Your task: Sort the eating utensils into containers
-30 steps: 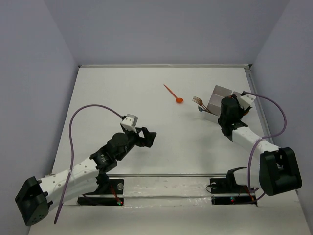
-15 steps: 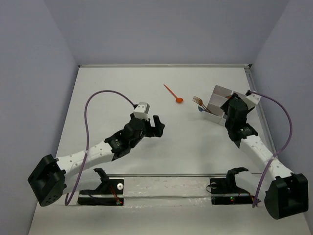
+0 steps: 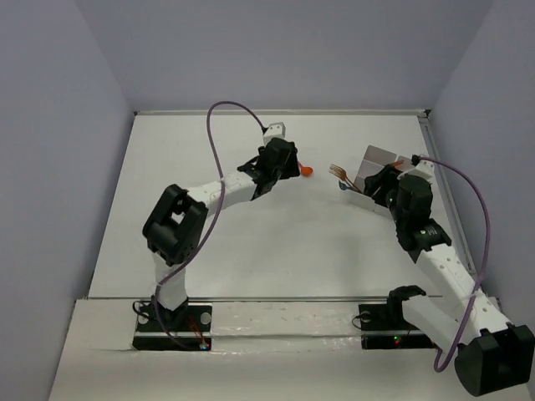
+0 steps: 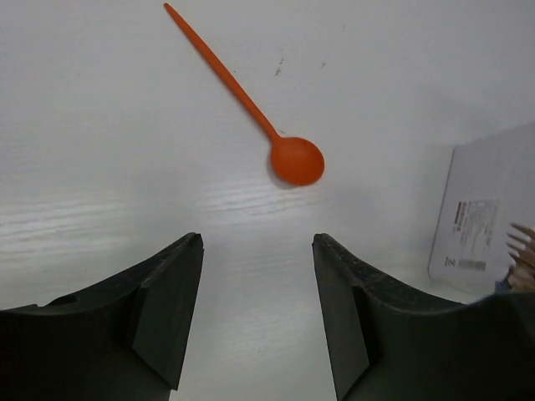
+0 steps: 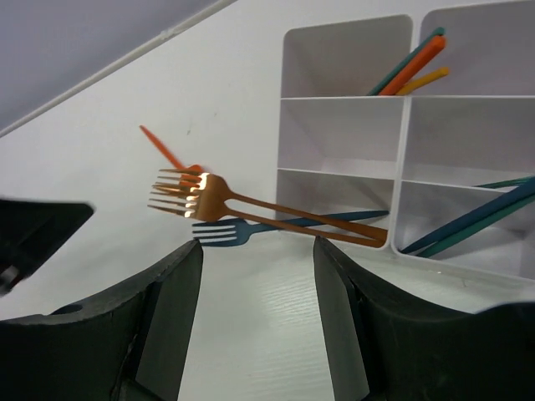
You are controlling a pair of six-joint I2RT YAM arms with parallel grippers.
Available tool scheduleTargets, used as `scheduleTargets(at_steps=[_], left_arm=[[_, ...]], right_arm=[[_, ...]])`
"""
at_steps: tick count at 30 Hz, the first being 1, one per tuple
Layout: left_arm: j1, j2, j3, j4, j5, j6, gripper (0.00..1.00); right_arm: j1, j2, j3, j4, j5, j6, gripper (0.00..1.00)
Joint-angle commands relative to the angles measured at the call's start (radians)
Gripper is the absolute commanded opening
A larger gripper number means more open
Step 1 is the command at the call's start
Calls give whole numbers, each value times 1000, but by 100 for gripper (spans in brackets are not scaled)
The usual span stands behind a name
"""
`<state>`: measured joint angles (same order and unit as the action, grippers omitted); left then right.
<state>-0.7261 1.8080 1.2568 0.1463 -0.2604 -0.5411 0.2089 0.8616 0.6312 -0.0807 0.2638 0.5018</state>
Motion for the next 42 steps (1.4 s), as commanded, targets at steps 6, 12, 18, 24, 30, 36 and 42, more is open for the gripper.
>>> scheduleTargets(at_steps=[6, 12, 18, 24, 30, 36, 42], left_arm=[[62, 321, 443, -223, -11, -100, 67], [73, 513, 726, -373, -48, -118, 67], [91, 646, 904, -460, -50, -131, 64], [91, 705, 978, -485, -69, -129, 60], [100, 793, 1107, -559, -59, -117, 53], [109, 852, 1136, -610, -72, -92, 48], [119, 834, 1083, -634, -126, -37, 39]], right_arm=[[9, -19, -27, 70, -235, 44, 61], [18, -12, -48, 139, -305, 66, 61], [18, -1, -50, 151, -337, 73, 61], [27, -4, -50, 156, -354, 75, 61], [27, -6, -53, 162, -377, 83, 61], [27, -10, -50, 165, -397, 92, 61], [27, -15, -53, 171, -416, 99, 61]])
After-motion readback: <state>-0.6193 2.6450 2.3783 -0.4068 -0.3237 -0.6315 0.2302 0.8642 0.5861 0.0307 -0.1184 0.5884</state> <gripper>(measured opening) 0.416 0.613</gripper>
